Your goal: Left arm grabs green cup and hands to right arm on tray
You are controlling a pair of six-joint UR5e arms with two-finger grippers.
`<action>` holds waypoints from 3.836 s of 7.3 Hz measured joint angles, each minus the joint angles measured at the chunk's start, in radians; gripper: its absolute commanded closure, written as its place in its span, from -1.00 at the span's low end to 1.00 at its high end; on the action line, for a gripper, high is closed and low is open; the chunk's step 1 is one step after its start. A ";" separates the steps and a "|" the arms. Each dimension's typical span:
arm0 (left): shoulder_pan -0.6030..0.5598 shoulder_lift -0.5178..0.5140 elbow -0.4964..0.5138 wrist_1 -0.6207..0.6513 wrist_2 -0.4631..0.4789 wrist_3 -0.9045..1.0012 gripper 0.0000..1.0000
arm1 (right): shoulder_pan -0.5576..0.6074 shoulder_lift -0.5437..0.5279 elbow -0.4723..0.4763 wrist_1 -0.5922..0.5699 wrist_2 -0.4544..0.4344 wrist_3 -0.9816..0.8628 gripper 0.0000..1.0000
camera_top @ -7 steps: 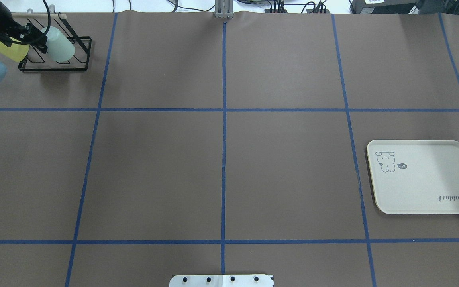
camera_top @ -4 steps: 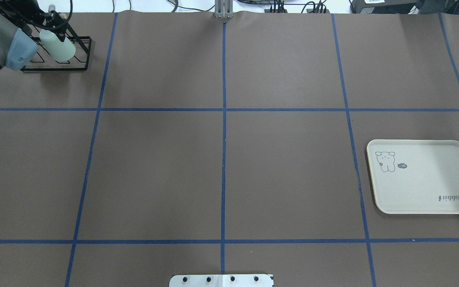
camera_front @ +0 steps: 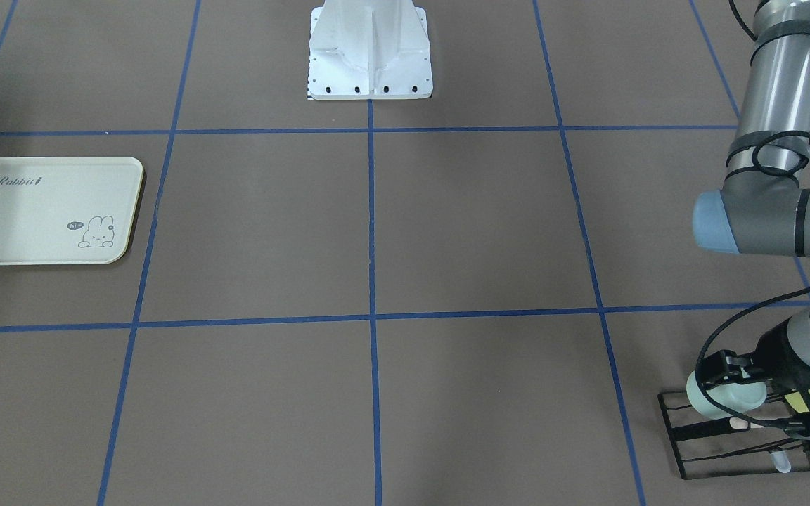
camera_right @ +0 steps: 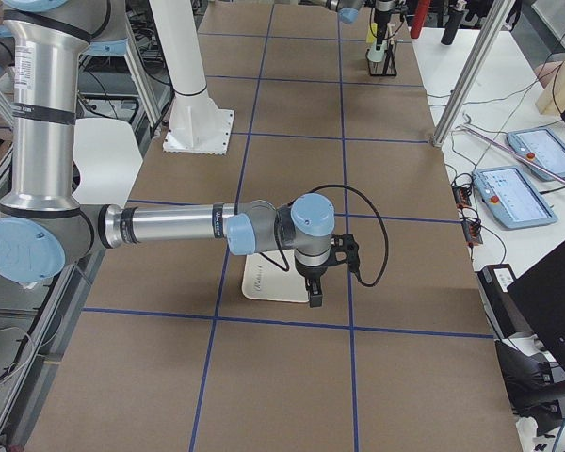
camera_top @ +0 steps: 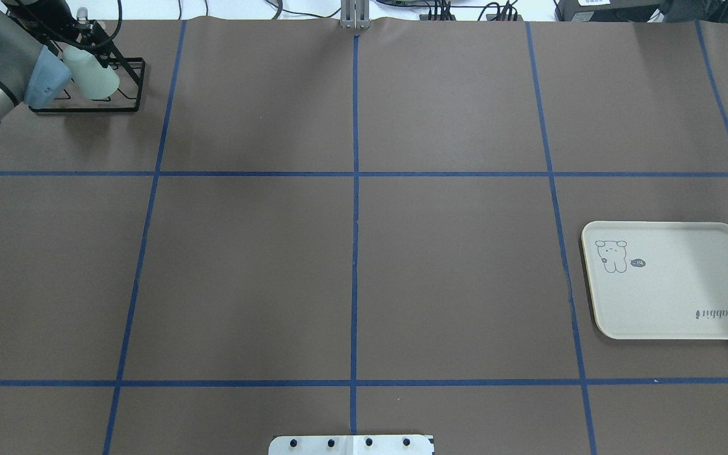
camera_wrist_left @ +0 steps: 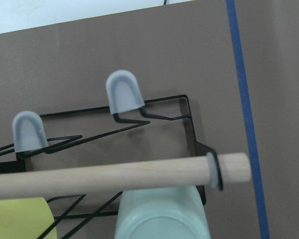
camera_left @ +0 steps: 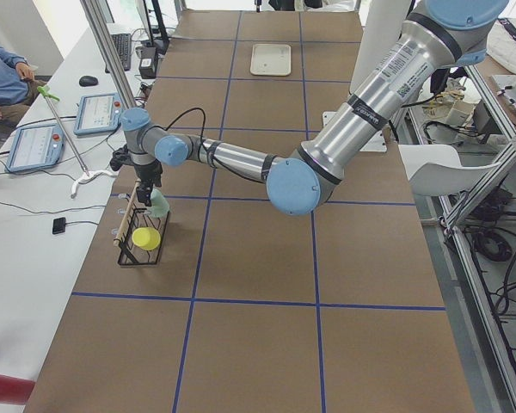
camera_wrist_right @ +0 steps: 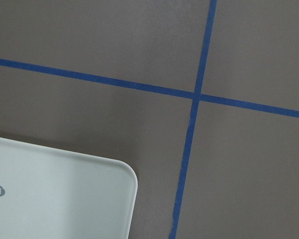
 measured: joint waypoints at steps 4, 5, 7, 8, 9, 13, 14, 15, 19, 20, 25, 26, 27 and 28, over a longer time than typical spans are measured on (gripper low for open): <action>0.009 -0.004 0.036 -0.052 -0.001 -0.026 1.00 | 0.000 -0.002 0.004 0.000 0.000 0.001 -0.99; 0.007 -0.006 0.030 -0.051 -0.003 -0.032 1.00 | 0.000 -0.002 0.006 0.000 0.001 0.001 -0.99; -0.032 -0.001 -0.033 -0.018 -0.019 -0.026 1.00 | 0.000 -0.002 0.007 0.000 0.002 0.001 -0.99; -0.059 0.013 -0.091 0.030 -0.041 -0.011 1.00 | 0.000 -0.001 0.008 0.000 0.002 0.001 -0.99; -0.080 0.036 -0.164 0.087 -0.061 0.011 1.00 | 0.000 0.000 0.009 0.000 0.002 0.001 -0.99; -0.068 0.071 -0.474 0.307 -0.160 -0.139 1.00 | -0.007 0.047 0.027 0.014 0.036 0.084 -1.00; -0.006 0.067 -0.557 0.315 -0.197 -0.303 1.00 | -0.025 0.063 0.029 0.065 0.047 0.161 -1.00; 0.073 0.053 -0.632 0.308 -0.213 -0.485 1.00 | -0.068 0.071 0.030 0.169 0.051 0.291 -1.00; 0.340 0.024 -0.776 -0.129 -0.222 -1.234 1.00 | -0.294 0.085 0.030 0.836 0.148 1.111 -1.00; 0.376 0.023 -0.777 -0.283 -0.218 -1.392 1.00 | -0.322 0.109 0.029 0.988 0.184 1.313 -0.99; 0.425 0.030 -0.733 -0.821 -0.062 -1.824 1.00 | -0.470 0.428 0.055 1.202 0.203 1.986 -0.98; 0.433 0.036 -0.698 -0.962 -0.029 -1.903 1.00 | -0.491 0.469 0.069 1.213 0.191 2.063 -0.98; 0.436 0.038 -0.682 -1.040 -0.015 -1.951 1.00 | -0.518 0.491 0.076 1.259 0.146 2.136 -0.98; 0.437 0.038 -0.682 -1.084 -0.004 -1.989 1.00 | -0.563 0.497 0.075 1.352 0.060 2.225 -0.98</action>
